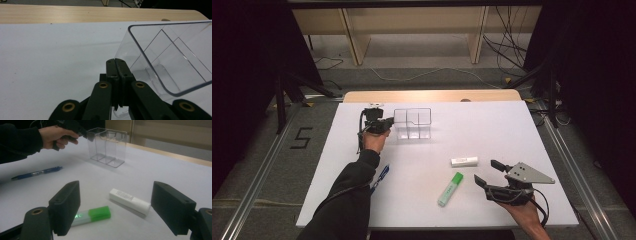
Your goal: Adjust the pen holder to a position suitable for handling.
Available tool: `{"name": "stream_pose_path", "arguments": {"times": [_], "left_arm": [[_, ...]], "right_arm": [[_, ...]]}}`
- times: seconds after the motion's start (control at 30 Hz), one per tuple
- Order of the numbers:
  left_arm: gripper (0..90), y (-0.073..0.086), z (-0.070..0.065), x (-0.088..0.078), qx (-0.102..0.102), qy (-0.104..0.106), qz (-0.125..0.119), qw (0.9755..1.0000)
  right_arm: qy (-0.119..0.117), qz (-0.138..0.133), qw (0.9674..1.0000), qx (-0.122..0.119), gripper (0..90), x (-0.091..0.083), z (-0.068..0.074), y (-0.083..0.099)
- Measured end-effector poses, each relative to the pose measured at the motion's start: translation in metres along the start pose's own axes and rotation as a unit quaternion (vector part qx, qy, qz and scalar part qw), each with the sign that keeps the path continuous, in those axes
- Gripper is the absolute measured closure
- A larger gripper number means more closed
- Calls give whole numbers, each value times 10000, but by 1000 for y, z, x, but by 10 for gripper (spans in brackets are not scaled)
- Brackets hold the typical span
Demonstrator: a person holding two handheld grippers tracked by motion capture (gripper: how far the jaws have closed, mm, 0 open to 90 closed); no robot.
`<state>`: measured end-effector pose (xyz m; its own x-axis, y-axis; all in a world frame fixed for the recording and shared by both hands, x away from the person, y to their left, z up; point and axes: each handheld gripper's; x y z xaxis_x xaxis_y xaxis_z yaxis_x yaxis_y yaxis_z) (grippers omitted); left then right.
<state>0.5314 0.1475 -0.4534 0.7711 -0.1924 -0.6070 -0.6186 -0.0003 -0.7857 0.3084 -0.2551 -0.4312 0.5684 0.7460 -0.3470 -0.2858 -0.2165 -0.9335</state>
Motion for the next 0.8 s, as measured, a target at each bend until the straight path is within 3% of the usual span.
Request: {"name": "stream_pose_path", "arguments": {"times": [0.8], "left_arm": [[894,-2,-35,15,281,73,73,9996]], "right_arm": [[-2,12,10000,-40,245,0,1,0]]}}
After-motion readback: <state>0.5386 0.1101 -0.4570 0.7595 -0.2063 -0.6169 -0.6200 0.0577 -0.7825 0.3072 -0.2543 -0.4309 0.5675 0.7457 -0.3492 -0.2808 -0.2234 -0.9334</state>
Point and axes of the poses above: each handheld gripper's, and its own axes: x roughly forward along the jaws, y roughly out of its underside, z roughly to its left, and after that the axes turned 11 degrees about -y, right-handed
